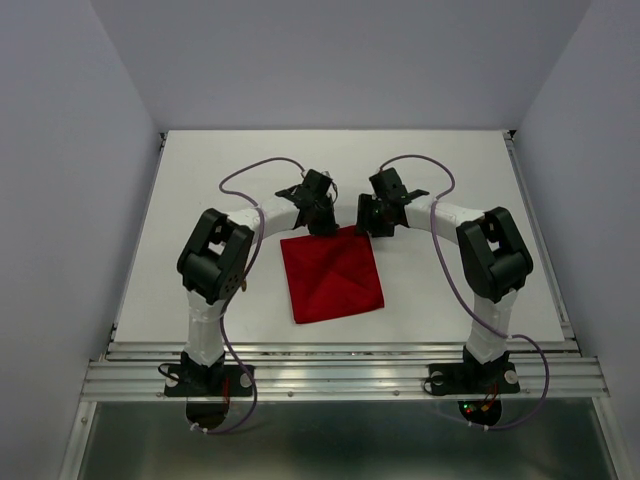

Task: Fold the napkin into a case and place the utensils inside
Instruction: Pick up the lower triangle-folded napkin from the center of the board.

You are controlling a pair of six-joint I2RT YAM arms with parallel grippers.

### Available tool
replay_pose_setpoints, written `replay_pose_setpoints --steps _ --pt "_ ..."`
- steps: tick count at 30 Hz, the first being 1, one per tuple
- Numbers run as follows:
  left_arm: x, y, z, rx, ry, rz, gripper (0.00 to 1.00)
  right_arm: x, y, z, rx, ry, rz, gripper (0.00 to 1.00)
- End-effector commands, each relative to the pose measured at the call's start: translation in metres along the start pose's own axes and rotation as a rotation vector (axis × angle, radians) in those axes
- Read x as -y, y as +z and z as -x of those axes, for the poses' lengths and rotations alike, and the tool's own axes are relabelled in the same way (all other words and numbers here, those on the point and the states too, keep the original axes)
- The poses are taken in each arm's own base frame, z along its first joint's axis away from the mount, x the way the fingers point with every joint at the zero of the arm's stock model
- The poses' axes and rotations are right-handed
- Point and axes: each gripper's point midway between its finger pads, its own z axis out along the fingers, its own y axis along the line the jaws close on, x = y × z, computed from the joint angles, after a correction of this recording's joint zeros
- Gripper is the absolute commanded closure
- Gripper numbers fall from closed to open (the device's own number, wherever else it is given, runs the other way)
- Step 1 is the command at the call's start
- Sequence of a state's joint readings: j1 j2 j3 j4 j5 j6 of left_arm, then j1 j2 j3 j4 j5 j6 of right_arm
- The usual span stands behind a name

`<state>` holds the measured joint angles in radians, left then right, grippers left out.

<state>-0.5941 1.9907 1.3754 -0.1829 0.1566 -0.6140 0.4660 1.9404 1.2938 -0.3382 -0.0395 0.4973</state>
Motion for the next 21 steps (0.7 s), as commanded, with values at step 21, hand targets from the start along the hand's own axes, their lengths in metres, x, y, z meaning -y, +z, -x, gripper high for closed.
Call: replay_pose_setpoints --steps 21 --pt "-0.016 0.019 -0.009 -0.02 0.014 0.043 0.99 -0.021 0.0 0.011 0.025 0.024 0.092 0.76"
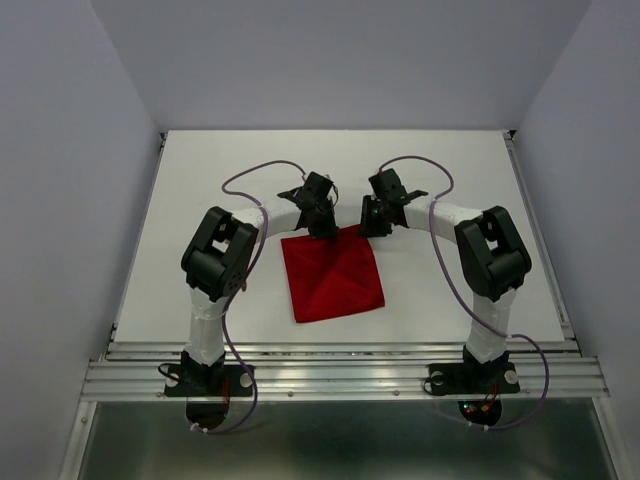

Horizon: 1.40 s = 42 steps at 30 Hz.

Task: Fold the napkin into a case and place the utensils inside
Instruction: Pick up the lower triangle-folded napkin from the center of the board.

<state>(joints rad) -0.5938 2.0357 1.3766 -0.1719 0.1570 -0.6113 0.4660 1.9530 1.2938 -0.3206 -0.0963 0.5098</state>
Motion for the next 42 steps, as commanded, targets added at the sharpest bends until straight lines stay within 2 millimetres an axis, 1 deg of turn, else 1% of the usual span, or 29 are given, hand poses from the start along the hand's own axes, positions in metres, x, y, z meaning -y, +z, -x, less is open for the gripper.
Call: replay_pose_setpoints --steps 1,3,8,12,13,14,16,17,19,20,22,23,25,26,29,30,31,33,34,36,42 --pt "-0.009 0.005 -0.002 0.0 0.016 0.025 0.99 -0.013 -0.005 0.017 0.057 0.011 0.041 0.8" --pt "-0.011 0.006 -0.005 -0.005 0.017 0.028 0.99 -0.016 -0.011 0.022 0.076 0.011 0.053 0.87" --pt "-0.015 0.004 -0.006 -0.005 0.014 0.038 0.99 -0.029 -0.03 0.034 0.121 0.004 0.103 0.95" --pt "-0.02 0.005 -0.011 -0.018 0.008 0.046 0.99 -0.039 -0.04 0.038 0.134 0.013 0.141 0.97" --pt "-0.022 0.005 -0.012 -0.021 0.005 0.049 0.99 -0.044 -0.041 0.035 0.133 0.004 0.15 0.97" --pt "-0.022 0.005 -0.012 -0.02 0.002 0.048 0.99 -0.044 -0.043 0.036 0.136 0.003 0.153 0.98" --pt "-0.022 0.006 -0.014 -0.023 0.001 0.044 0.99 -0.055 -0.048 0.034 0.137 -0.012 0.172 0.98" --pt "-0.022 0.007 -0.014 -0.023 0.001 0.044 0.99 -0.055 -0.049 0.035 0.138 -0.012 0.17 0.98" --pt "-0.023 0.007 -0.014 -0.023 -0.002 0.043 0.99 -0.066 -0.054 0.031 0.133 -0.028 0.188 0.98" --pt "-0.022 0.007 -0.013 -0.021 -0.003 0.038 0.99 -0.068 -0.055 0.033 0.136 -0.025 0.195 0.98" --pt "-0.022 0.008 -0.013 -0.023 -0.006 0.036 0.99 -0.077 -0.056 0.028 0.127 -0.037 0.208 0.98" --pt "-0.021 0.008 -0.013 -0.021 -0.006 0.034 0.99 -0.077 -0.056 0.028 0.124 -0.036 0.209 0.98" --pt "-0.021 0.008 -0.013 -0.021 -0.009 0.033 0.99 -0.088 -0.055 0.022 0.114 -0.051 0.22 0.99" --pt "-0.021 0.008 -0.013 -0.021 -0.009 0.033 0.99 -0.087 -0.052 0.021 0.109 -0.049 0.214 0.99" --pt "-0.021 0.007 -0.014 -0.023 -0.009 0.031 0.99 -0.095 -0.048 0.013 0.094 -0.057 0.215 0.99" --pt "-0.022 0.007 -0.014 -0.02 -0.013 0.032 0.99 -0.099 -0.044 0.008 0.081 -0.056 0.216 0.99" --pt "-0.021 0.007 -0.014 -0.021 -0.013 0.029 0.99 -0.099 -0.042 0.008 0.079 -0.051 0.215 0.99" --pt "-0.02 0.007 -0.014 -0.02 -0.013 0.025 0.99 -0.107 -0.037 0.0 0.062 -0.052 0.219 0.99" --pt "-0.02 0.007 -0.015 -0.022 -0.013 0.023 0.99 -0.107 -0.035 0.0 0.058 -0.047 0.215 0.99" --pt "-0.019 0.007 -0.015 -0.023 -0.015 0.018 0.99 -0.111 -0.029 -0.007 0.041 -0.047 0.204 0.99" --pt "-0.018 0.003 -0.015 -0.017 -0.021 0.011 0.99 -0.099 -0.01 -0.014 0.018 0.012 0.138 0.99"
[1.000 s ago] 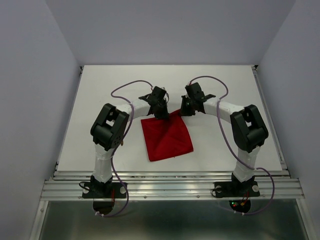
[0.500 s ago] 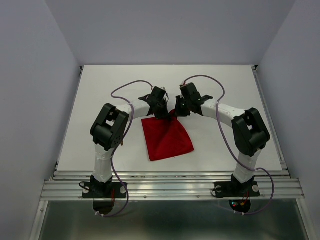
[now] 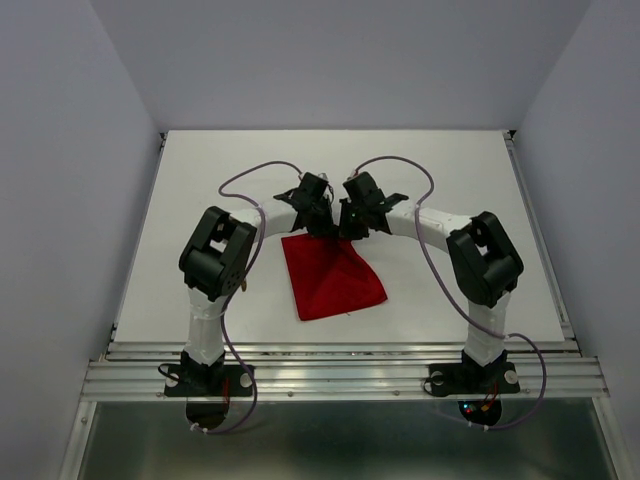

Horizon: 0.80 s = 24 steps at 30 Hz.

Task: Fold the napkin into a case and place the utensils inside
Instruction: Pick up the lower triangle-folded napkin from the center of the board, then fold the lower triangle-folded napkin at the center of the board.

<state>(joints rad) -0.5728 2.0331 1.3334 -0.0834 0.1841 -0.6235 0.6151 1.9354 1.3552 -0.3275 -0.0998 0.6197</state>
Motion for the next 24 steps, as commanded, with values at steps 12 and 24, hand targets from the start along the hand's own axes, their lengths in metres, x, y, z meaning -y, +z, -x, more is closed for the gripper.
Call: replay_pose_setpoints --steps 12,24 --pt "-0.001 -0.038 -0.008 -0.009 -0.033 -0.036 0.99 0.011 0.032 -0.011 -0.005 0.115 -0.109 0.99" --pt "-0.039 -0.059 -0.016 0.003 -0.047 0.037 0.99 0.016 0.026 -0.005 0.026 0.112 -0.139 0.99"
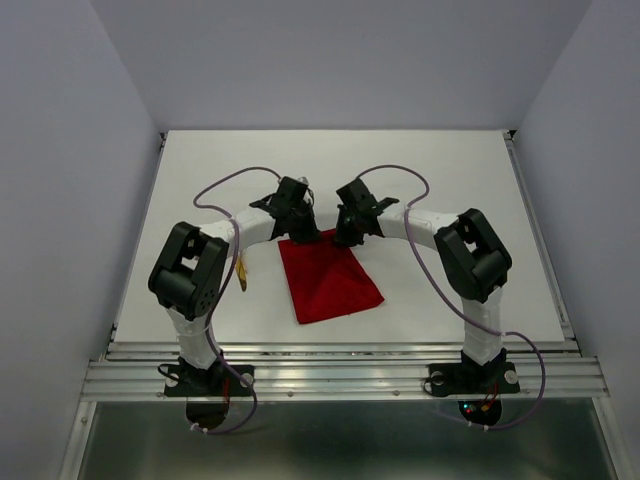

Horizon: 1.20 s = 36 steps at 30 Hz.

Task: Fold the napkin into a case and place the utensils inside
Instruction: Fold the lower triangle-folded napkin at the center of the board.

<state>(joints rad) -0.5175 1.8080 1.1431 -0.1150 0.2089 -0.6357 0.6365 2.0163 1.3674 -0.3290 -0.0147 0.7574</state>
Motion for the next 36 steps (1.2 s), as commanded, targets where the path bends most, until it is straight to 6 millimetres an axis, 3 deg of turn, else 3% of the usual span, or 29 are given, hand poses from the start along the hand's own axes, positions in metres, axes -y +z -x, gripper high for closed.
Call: replay_pose_setpoints --steps 1,7,19,26,36 --pt "-0.023 0.0 -0.013 -0.026 0.003 0.052 0.99 0.0 -0.002 0.01 0.037 -0.014 -0.034 0.99" --pt "-0.044 0.011 -0.038 -0.077 -0.016 0.085 0.99 -0.014 -0.02 0.023 0.072 -0.023 0.004 0.99" --pt "-0.056 0.017 -0.047 -0.099 -0.004 0.109 0.99 -0.043 -0.034 0.03 0.106 -0.047 0.035 0.99" --pt "-0.055 0.017 -0.049 -0.104 0.0 0.099 0.99 -0.044 -0.023 0.034 0.107 -0.039 0.015 0.99" --pt "-0.058 0.015 -0.055 -0.109 0.006 0.095 0.99 -0.043 0.001 0.025 0.073 -0.044 -0.005 0.99"
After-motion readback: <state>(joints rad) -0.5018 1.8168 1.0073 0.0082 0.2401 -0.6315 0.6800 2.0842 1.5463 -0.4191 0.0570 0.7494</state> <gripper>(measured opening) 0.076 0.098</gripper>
